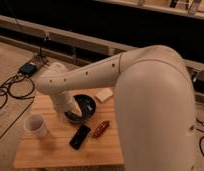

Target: Pick up the ceramic cup

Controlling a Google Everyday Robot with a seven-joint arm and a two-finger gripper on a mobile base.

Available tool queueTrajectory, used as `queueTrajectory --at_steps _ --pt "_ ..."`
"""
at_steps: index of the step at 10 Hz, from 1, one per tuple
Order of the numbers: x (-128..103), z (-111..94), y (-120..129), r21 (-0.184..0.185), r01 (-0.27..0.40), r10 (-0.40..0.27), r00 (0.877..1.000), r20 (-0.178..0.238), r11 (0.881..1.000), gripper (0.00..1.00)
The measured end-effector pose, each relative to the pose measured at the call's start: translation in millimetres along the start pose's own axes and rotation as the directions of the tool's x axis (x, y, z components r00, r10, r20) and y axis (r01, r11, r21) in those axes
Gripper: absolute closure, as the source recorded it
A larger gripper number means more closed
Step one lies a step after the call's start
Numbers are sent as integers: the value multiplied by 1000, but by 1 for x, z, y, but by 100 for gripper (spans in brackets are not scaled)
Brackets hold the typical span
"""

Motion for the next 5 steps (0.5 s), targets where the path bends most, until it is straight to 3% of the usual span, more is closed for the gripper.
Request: queueTrajectory --at_steps 2,5 --pt "1 7 36 -6 82 -82 997 -10 997 35" --pt "-9 -1 73 -27 156 -156 988 6 987 35"
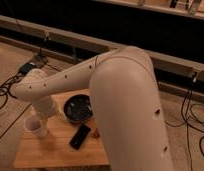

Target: Pick up the ceramic cup

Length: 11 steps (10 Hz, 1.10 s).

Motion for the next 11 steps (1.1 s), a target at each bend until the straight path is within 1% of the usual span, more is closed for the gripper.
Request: queueTrajectory --at_steps 3,5,9,11 --pt "-17 -4 23 -12 58 -58 998 16 998 35" --pt "-27 1 32 -12 84 -83 996 17 996 35" --pt "-48 13 26 8 95 -95 995 33 995 35" --pt "-53 23 25 2 104 -103 994 40 995 35"
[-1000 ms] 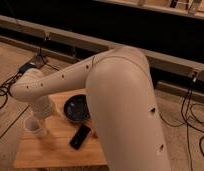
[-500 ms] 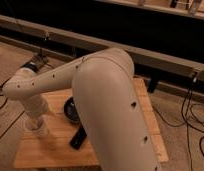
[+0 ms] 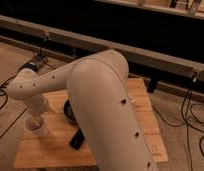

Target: Pick up the ceramic cup

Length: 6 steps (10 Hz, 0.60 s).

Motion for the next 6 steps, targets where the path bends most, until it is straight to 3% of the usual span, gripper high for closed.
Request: queueTrajectory --at_steps 4,5,6 --pt "3 20 9 -34 48 -48 999 6 998 35" --pt "4 25 9 -42 61 -60 998 10 997 39" --pt "4 27 9 -49 74 -73 997 18 996 49"
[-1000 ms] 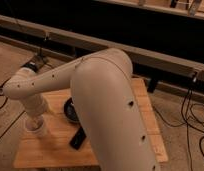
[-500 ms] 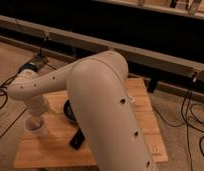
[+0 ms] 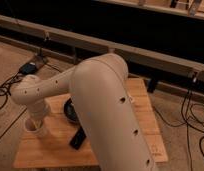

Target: Pick up the ceramic cup

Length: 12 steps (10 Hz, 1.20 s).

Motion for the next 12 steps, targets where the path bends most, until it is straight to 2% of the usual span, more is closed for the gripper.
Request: queueTrajectory --at_steps 3,5,6,9,12 --pt "0 -4 3 -36 25 -24 1000 20 999 78" --pt "-3 -16 6 -74 34 -31 998 51 997 96" --pt "-4 -23 5 -86 32 -27 998 63 996 100" --pt "-9 -59 -6 -108 -14 26 993 113 994 100" --pt "-6 -87 -26 -115 -95 108 988 111 989 100"
